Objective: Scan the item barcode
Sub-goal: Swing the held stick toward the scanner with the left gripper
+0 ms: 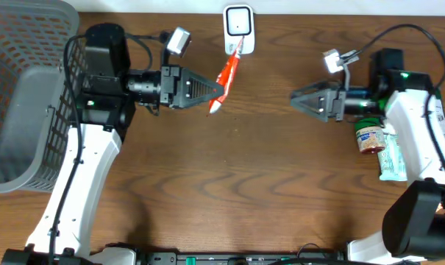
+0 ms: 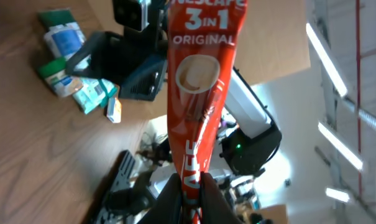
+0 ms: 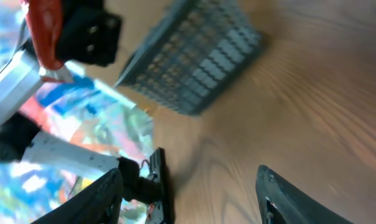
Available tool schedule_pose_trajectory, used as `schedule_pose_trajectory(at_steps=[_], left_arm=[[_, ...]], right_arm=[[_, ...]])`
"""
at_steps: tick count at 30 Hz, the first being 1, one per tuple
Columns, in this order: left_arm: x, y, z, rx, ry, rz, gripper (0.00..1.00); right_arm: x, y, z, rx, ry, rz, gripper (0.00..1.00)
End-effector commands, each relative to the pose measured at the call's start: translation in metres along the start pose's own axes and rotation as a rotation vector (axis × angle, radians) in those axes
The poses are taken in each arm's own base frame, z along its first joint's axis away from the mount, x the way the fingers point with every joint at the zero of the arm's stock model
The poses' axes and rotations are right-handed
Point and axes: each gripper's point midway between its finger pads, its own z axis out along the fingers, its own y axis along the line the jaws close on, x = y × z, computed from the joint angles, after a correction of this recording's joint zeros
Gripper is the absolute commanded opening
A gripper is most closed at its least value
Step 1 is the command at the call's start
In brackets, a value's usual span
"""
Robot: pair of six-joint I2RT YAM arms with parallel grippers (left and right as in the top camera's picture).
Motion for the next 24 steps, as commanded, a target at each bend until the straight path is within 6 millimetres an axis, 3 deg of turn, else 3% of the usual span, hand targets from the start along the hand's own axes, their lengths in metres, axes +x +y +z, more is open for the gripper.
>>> schedule_pose_trajectory(at_steps=[1,8,16,19,24], left_arm=[[-0.002,-0.017,0.003,0.017,0.014,-0.009,0.07],[-0.009,-0.03,0.004,0.027,0.012,0.037,0.07],[-0.009,-0.029,0.004,0.026,0.012,0.025,0.07],[-0.009,-0.03,0.004,0.026,0.013,-0.013,0.07],[-0.004,-0.041,0.003,0.028,0.012,-0.046,0.07]], right_arm=[[-0.005,0.025,0.023,-0.149,-0.018,-0.136,0.62],[-0.002,0.041,0.06,-0.238,0.044,-0.293,0.64],[-0.006,0.035,0.053,-0.215,0.038,-0.217,0.73],[-0.007,0.024,0.046,-0.159,0.044,-0.15,0.77],[0.003,-0.019,0.034,0.087,0.105,0.029,0.88]])
